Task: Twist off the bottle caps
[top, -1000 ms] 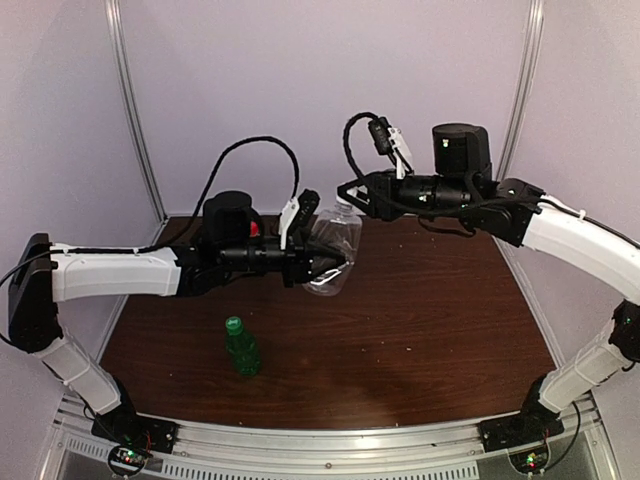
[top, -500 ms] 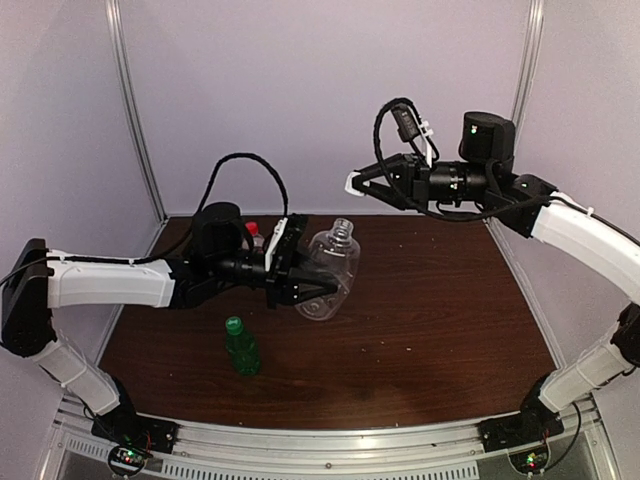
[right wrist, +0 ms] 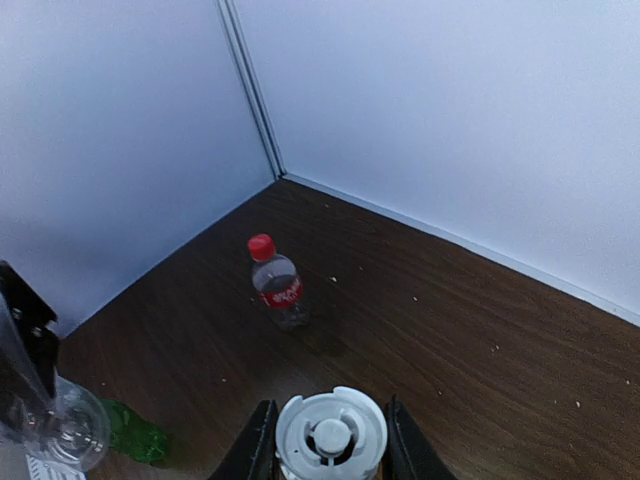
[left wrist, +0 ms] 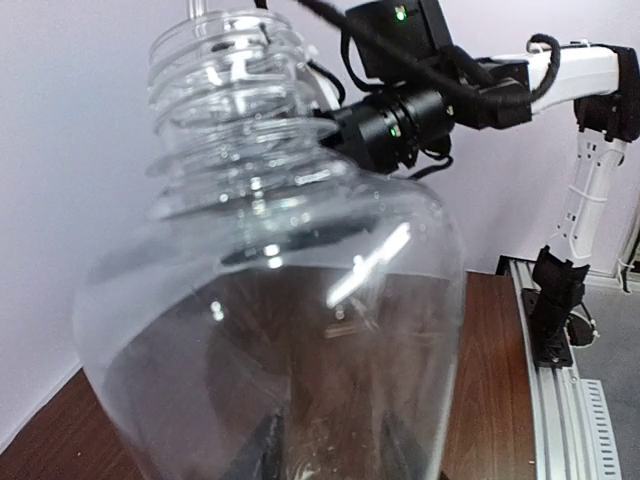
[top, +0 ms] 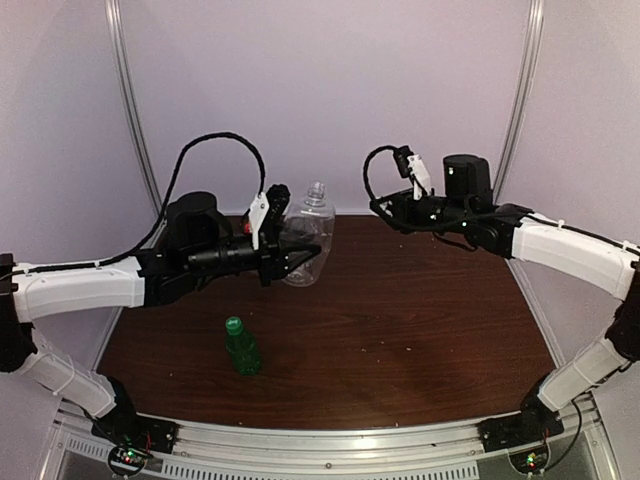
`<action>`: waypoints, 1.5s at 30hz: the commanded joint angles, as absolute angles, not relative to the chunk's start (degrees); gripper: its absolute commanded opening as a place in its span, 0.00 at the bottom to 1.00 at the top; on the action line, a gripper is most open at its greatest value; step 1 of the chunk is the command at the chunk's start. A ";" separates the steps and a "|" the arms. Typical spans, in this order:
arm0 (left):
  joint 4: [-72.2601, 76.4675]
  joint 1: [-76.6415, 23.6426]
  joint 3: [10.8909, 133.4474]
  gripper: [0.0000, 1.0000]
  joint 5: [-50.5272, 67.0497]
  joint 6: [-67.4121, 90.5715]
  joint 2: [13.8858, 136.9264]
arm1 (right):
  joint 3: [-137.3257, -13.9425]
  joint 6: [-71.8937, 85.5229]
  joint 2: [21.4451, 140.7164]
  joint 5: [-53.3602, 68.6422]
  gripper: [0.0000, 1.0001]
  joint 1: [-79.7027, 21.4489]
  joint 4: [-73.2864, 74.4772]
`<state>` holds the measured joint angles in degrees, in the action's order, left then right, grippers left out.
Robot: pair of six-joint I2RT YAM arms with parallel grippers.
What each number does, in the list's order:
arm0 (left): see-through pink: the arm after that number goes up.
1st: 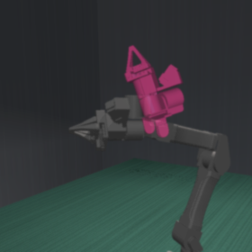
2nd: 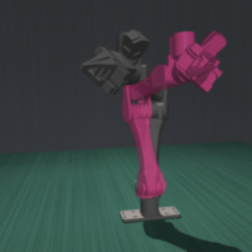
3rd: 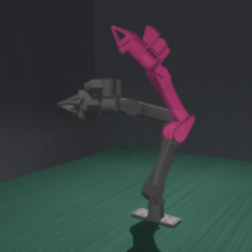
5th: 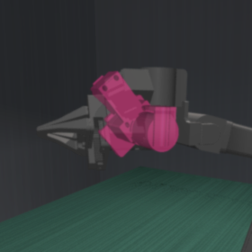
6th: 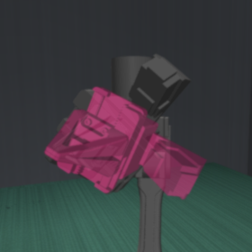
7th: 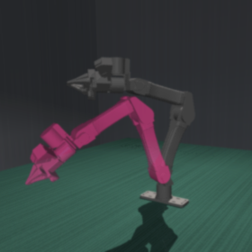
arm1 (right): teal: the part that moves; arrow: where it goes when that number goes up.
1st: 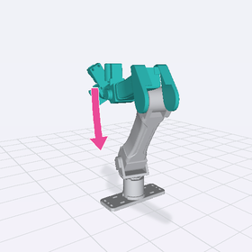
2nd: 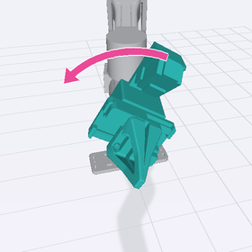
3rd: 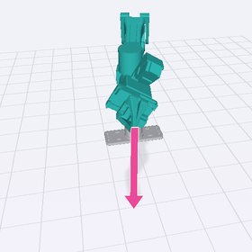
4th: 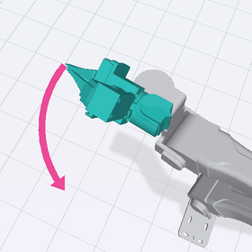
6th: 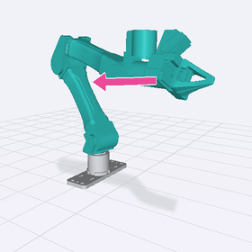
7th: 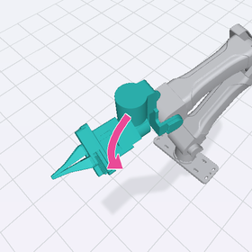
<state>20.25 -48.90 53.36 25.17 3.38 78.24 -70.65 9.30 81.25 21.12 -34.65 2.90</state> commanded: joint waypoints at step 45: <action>16.55 -48.78 54.08 0.39 10.51 3.96 76.55 | -64.70 9.94 114.77 11.09 0.42 -30.70 -9.92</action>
